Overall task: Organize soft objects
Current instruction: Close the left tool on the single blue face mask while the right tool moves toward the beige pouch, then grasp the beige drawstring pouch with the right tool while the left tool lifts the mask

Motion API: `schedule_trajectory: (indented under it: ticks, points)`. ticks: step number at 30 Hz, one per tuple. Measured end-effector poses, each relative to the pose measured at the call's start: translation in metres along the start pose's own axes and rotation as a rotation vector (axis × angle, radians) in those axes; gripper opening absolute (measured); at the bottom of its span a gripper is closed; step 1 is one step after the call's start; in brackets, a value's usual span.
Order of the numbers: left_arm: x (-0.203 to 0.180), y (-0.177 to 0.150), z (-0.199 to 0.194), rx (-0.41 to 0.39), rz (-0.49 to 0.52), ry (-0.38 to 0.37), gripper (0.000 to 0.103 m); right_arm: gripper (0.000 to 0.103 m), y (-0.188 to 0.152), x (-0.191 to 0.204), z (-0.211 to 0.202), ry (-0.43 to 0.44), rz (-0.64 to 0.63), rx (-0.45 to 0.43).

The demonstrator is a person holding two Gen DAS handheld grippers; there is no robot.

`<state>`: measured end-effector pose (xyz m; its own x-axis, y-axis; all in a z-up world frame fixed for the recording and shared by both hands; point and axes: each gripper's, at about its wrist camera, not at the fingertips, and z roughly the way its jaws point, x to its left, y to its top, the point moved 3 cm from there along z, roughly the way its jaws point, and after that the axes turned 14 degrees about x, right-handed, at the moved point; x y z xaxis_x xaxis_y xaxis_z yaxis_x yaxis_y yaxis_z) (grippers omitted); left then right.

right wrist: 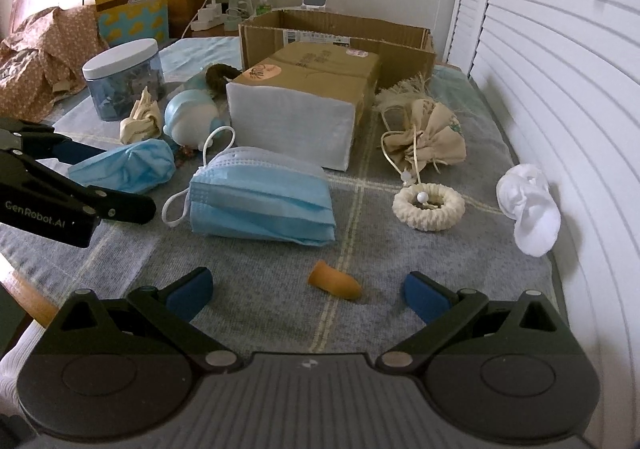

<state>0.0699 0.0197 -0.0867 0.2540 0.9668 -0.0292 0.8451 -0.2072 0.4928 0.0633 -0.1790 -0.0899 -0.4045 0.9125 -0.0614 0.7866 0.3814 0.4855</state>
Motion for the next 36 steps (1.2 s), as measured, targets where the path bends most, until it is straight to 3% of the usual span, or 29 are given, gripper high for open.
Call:
schedule_trajectory:
  ticks: [9,11,14,21,24,29,36]
  points:
    - [0.0,0.003,-0.001,-0.015,0.006,-0.004,0.065,0.103,0.001,-0.004,-0.005,-0.016,0.017,-0.009]
    - [0.0,0.003,-0.002,-0.018,0.007,-0.006,0.054,0.103,0.003,-0.005,-0.008,-0.024,0.019,-0.02]
    - [0.004,0.004,-0.003,-0.019,0.001,-0.011,0.046,0.103,0.008,-0.008,-0.013,-0.037,0.021,-0.041]
    - [0.006,0.006,-0.002,-0.024,0.001,-0.015,0.043,0.102,0.02,-0.019,-0.015,-0.075,0.033,-0.055]
    - [0.007,0.008,-0.003,-0.016,-0.007,-0.033,0.034,0.102,0.024,-0.023,-0.016,-0.094,0.042,-0.059]
    - [0.012,0.011,-0.007,-0.007,-0.03,-0.052,0.034,0.1,0.037,-0.036,-0.02,-0.124,0.081,-0.08]
    - [0.014,0.019,-0.008,0.006,-0.02,-0.064,0.034,0.089,0.066,-0.058,-0.011,-0.167,0.125,-0.093]
